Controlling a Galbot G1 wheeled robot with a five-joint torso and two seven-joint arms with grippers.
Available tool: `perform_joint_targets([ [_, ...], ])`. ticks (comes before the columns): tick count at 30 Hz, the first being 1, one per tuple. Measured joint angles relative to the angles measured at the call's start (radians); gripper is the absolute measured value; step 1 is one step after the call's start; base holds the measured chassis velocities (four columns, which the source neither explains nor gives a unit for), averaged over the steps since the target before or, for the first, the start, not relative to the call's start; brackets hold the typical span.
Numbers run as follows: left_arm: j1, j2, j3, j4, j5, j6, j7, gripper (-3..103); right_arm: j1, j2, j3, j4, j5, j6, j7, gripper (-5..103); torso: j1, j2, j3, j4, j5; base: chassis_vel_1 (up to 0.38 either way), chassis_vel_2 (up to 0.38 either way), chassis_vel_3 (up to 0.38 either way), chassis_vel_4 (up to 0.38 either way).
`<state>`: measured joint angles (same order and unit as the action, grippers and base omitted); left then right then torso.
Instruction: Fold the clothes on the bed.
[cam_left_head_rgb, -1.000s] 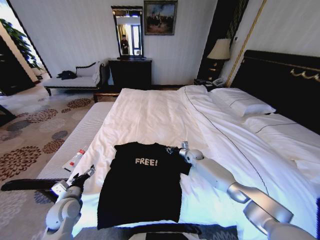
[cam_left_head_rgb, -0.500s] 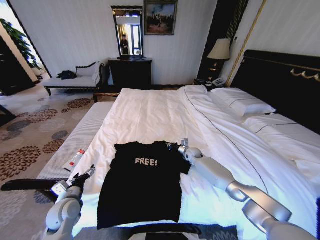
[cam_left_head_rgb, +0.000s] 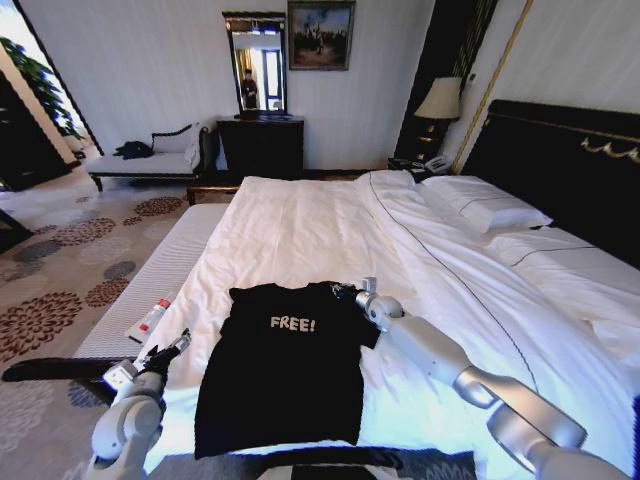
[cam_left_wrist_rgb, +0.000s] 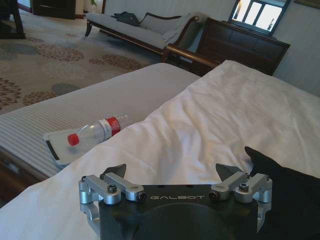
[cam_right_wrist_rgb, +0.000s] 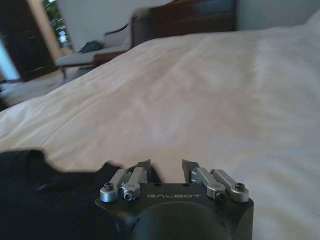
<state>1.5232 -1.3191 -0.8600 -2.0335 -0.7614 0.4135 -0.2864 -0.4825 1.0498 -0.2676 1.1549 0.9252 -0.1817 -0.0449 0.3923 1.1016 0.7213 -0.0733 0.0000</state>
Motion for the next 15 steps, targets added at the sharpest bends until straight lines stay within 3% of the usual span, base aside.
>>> perform_joint_targets([
  [5,-0.024,0.032,0.013,0.002,-0.017,0.014,-0.008,100,-0.037,-0.033,0.118,0.097,0.05,-0.005,0.083,51,0.0,0.0,0.0,0.0001,0.0001,0.0,0.0,0.0,0.0],
  [9,-0.076,0.101,0.031,0.023,-0.063,0.037,-0.017,100,-0.132,-0.074,0.322,0.234,0.087,0.024,0.134,73,0.0,0.0,0.0,-0.0001,0.0002,0.0,0.0,0.0,0.0],
  [11,-0.092,0.114,0.037,0.03,-0.074,0.042,-0.019,100,-0.151,-0.08,0.353,0.25,0.088,0.029,0.14,73,0.0,0.0,0.0,0.0,0.0001,0.0,0.0,0.0,0.0],
  [15,-0.199,0.168,0.074,0.072,-0.144,0.078,-0.03,100,-0.248,-0.094,0.469,0.301,0.094,0.043,0.172,90,0.0,0.0,0.0,-0.0001,0.0001,0.0,0.0,0.0,0.0],
])
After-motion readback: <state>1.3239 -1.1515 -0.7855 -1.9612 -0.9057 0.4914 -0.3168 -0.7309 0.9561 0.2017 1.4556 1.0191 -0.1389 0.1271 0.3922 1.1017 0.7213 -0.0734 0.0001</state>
